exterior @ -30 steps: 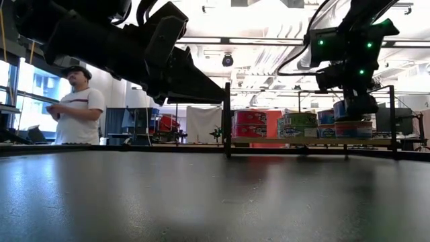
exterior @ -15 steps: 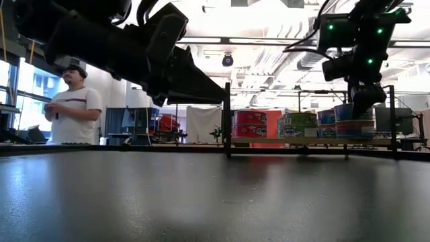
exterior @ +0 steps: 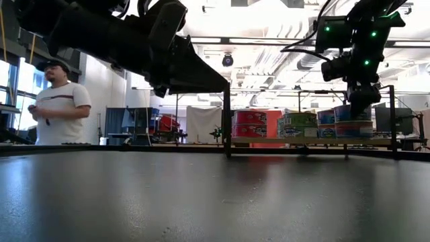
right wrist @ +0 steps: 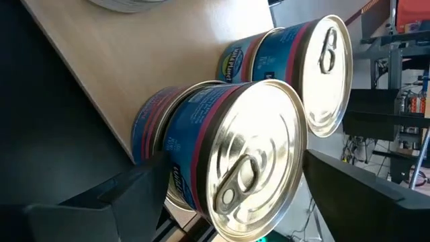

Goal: Stack canned seafood by type on shelf
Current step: Stack the blue tuna can on top of the bottom blue tuna can on the shelf, then return to Home Position

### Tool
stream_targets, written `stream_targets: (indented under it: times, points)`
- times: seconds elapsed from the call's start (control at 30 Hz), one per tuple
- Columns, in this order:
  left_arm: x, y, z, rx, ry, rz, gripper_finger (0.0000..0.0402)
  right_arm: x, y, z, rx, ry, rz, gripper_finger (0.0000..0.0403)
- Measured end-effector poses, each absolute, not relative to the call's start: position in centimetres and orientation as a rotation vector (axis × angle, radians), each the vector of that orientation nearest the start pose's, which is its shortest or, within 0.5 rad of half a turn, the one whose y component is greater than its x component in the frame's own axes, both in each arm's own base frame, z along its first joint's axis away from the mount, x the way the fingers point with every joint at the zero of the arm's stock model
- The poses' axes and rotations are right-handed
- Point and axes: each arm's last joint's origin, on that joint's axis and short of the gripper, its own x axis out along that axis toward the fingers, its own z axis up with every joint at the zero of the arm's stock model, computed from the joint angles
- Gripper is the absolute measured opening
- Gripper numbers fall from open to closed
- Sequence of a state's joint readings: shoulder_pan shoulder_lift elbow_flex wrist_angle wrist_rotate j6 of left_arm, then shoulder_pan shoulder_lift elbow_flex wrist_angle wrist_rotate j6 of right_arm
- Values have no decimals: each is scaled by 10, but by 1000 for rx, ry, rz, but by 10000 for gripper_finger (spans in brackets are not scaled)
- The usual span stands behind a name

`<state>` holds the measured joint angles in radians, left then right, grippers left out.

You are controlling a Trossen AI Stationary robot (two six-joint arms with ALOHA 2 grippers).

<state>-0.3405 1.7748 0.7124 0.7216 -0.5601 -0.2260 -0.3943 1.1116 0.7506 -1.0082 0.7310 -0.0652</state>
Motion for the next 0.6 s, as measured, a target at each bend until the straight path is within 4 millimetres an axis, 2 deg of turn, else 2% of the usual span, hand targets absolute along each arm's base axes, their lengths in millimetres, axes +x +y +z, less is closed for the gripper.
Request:
stream_targets:
  times: [0.1, 0.3, 0.43, 0.6]
  points:
    - [318, -97, 146, -75, 282, 246, 83, 151, -83, 228, -286, 1427, -897, 329]
    - [317, -98, 153, -96, 278, 197, 83, 156, -77, 266, -194, 1266, -888, 329]
    - [308, -95, 172, -86, 299, 200, 82, 155, -61, 283, -42, 1088, -686, 328]
    - [286, -81, 199, -76, 324, 219, 70, 141, -32, 281, 54, 861, -390, 302]
